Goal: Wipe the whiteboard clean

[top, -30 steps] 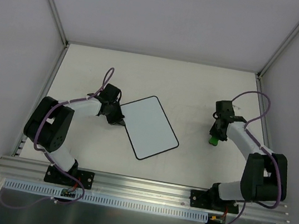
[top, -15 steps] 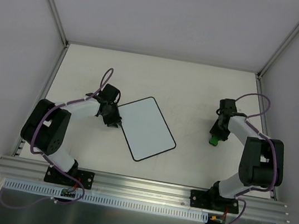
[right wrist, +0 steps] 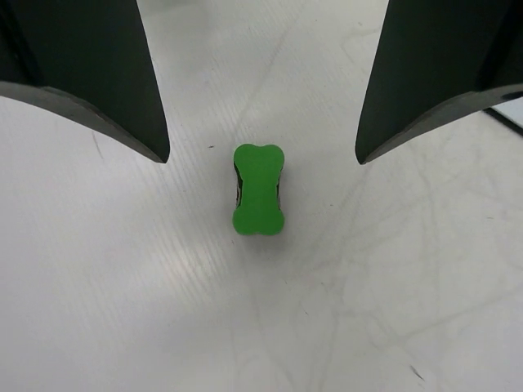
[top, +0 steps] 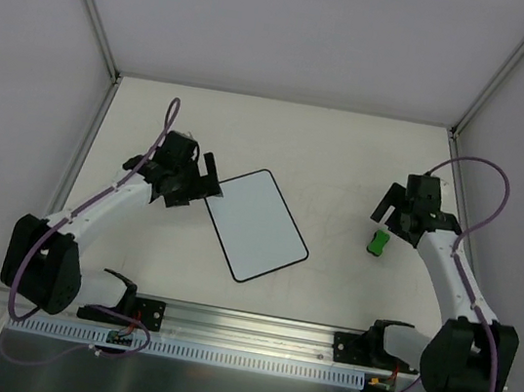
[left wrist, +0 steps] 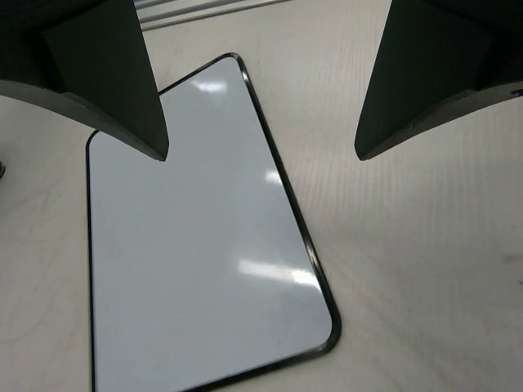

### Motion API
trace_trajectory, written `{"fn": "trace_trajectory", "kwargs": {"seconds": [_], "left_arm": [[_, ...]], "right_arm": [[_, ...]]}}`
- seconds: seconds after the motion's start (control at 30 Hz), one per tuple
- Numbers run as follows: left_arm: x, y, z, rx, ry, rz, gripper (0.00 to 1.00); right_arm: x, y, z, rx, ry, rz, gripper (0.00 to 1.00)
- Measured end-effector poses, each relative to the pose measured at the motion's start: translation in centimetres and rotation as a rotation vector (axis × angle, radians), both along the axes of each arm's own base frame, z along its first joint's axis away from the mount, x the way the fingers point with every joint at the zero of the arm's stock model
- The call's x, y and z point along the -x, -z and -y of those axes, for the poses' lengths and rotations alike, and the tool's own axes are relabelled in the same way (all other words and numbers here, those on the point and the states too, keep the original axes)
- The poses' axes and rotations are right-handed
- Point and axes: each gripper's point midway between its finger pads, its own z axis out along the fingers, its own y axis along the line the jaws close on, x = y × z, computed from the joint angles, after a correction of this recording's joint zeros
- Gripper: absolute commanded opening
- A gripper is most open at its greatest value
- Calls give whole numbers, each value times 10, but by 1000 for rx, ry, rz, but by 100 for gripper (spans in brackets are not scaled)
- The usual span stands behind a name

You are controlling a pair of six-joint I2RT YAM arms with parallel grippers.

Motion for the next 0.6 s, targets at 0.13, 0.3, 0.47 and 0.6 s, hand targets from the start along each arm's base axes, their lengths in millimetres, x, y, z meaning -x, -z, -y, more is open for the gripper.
{"fn": "trace_trajectory", "kwargs": {"seconds": [0.13, 0.3, 0.47, 0.6], "left_arm": [[-8, -60, -11, -31, 16, 178, 99], [-2, -140, -38, -102, 7, 439, 99], [28, -211, -77, -183, -49, 689, 99], [59, -257, -105, -233, -96, 864, 99]], "right_arm": [[2, -73, 5, 33, -35, 198, 99], [25, -183, 14, 107, -72, 519, 99], [71, -250, 24, 180, -84, 736, 99], [99, -270, 27, 217, -102, 824, 99]]}}
